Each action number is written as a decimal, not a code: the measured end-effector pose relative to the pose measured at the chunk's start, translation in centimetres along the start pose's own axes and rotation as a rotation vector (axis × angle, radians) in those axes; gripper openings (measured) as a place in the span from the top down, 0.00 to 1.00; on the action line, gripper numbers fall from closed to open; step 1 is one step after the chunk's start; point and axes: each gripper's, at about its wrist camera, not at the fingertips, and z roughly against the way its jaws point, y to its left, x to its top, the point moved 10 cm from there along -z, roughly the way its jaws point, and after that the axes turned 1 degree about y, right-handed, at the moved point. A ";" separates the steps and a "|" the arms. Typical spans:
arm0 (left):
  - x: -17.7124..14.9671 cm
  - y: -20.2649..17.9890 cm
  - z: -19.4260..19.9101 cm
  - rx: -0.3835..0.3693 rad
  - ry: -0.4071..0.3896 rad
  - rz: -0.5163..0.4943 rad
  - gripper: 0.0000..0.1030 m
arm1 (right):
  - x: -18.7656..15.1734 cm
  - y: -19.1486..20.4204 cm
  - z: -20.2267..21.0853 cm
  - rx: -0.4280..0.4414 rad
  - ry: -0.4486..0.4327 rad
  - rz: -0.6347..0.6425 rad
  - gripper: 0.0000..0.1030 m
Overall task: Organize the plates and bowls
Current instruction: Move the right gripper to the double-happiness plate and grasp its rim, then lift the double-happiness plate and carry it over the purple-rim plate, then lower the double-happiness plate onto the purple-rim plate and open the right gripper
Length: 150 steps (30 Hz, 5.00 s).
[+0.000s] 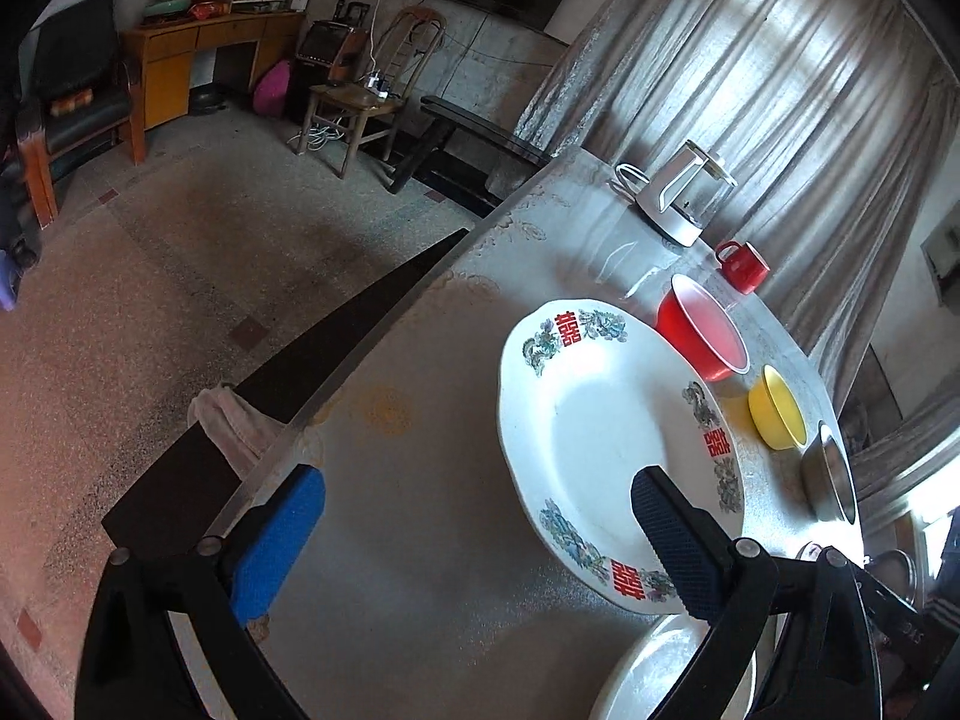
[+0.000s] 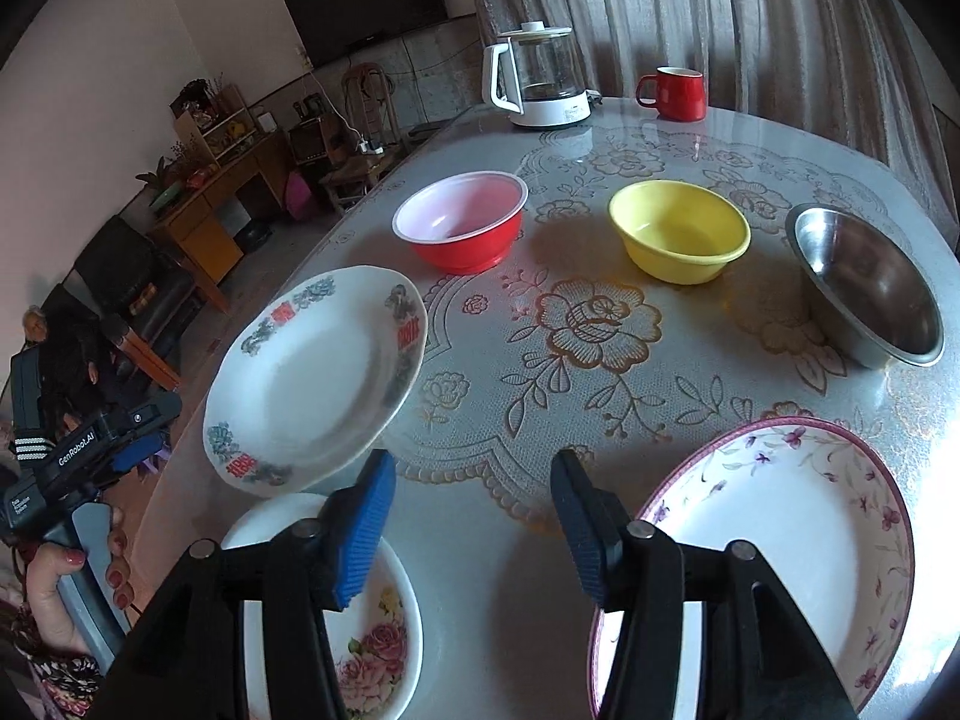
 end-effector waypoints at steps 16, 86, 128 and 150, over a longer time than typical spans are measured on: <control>2.6 -1.0 -2.6 -0.120 0.036 0.046 0.00 | 3.1 2.8 -6.4 0.047 0.112 0.070 0.25; 0.5 -7.2 -6.2 -0.118 0.106 -0.229 0.76 | 3.9 3.2 -9.4 0.084 0.124 0.052 0.77; -10.0 -25.6 0.1 -0.346 0.114 -0.438 0.75 | -2.8 -8.1 8.5 0.105 -0.128 -0.105 0.77; -19.3 -31.7 -4.6 -0.324 0.253 -0.514 0.73 | -9.8 -19.7 10.3 0.007 -0.138 -0.276 0.77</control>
